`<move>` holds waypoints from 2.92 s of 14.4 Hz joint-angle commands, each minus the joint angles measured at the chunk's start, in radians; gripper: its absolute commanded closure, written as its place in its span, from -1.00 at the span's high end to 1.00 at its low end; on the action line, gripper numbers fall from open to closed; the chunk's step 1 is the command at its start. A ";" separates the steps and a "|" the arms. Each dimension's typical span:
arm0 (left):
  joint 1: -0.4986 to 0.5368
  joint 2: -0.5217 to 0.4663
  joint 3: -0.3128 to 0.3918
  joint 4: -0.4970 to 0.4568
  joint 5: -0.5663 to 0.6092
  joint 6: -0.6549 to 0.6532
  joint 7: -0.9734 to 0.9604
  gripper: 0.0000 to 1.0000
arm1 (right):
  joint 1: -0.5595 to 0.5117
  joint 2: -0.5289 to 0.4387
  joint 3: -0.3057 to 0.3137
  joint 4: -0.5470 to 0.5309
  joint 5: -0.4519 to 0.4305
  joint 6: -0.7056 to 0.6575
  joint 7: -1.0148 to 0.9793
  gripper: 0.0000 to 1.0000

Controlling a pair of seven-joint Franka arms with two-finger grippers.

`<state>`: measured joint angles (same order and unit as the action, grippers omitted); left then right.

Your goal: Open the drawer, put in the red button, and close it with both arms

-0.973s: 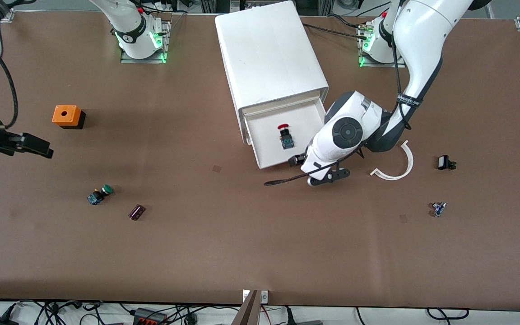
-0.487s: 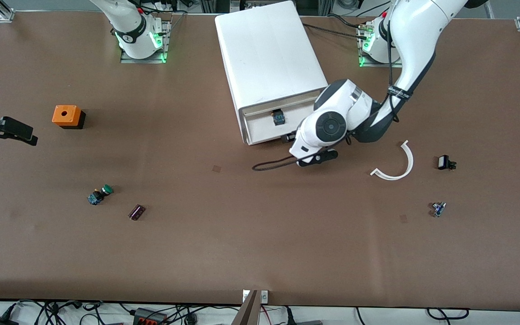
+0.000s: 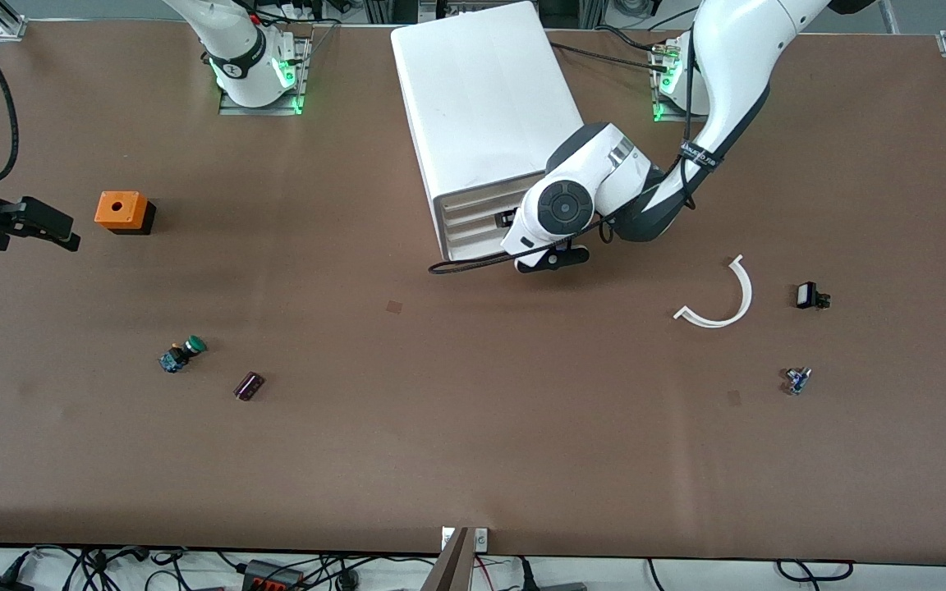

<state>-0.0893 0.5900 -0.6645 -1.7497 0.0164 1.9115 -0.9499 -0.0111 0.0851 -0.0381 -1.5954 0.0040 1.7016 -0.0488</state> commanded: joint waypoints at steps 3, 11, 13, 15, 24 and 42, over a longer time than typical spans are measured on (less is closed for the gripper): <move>0.066 -0.032 -0.010 0.093 -0.004 -0.115 0.020 1.00 | -0.009 -0.104 0.009 -0.130 -0.015 0.040 -0.011 1.00; 0.228 -0.094 -0.004 0.403 0.274 -0.506 0.359 1.00 | -0.009 -0.166 0.009 -0.222 -0.015 0.055 -0.006 1.00; 0.311 -0.133 0.003 0.433 0.263 -0.497 0.523 1.00 | -0.009 -0.162 0.009 -0.215 -0.013 0.033 -0.006 1.00; 0.277 -0.202 0.096 0.434 0.252 -0.494 0.598 1.00 | -0.010 -0.162 0.009 -0.215 -0.012 0.038 -0.003 1.00; 0.048 -0.582 0.646 0.062 -0.046 -0.220 1.044 1.00 | -0.010 -0.166 0.009 -0.210 -0.007 -0.002 0.001 1.00; 0.042 -0.592 0.648 0.104 -0.024 -0.302 1.045 1.00 | -0.009 -0.165 0.009 -0.218 -0.019 0.029 -0.002 1.00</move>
<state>-0.0454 -0.0255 -0.0233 -1.6841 -0.0144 1.6277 0.0758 -0.0113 -0.0531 -0.0381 -1.7872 0.0018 1.7172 -0.0486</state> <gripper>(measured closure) 0.000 0.000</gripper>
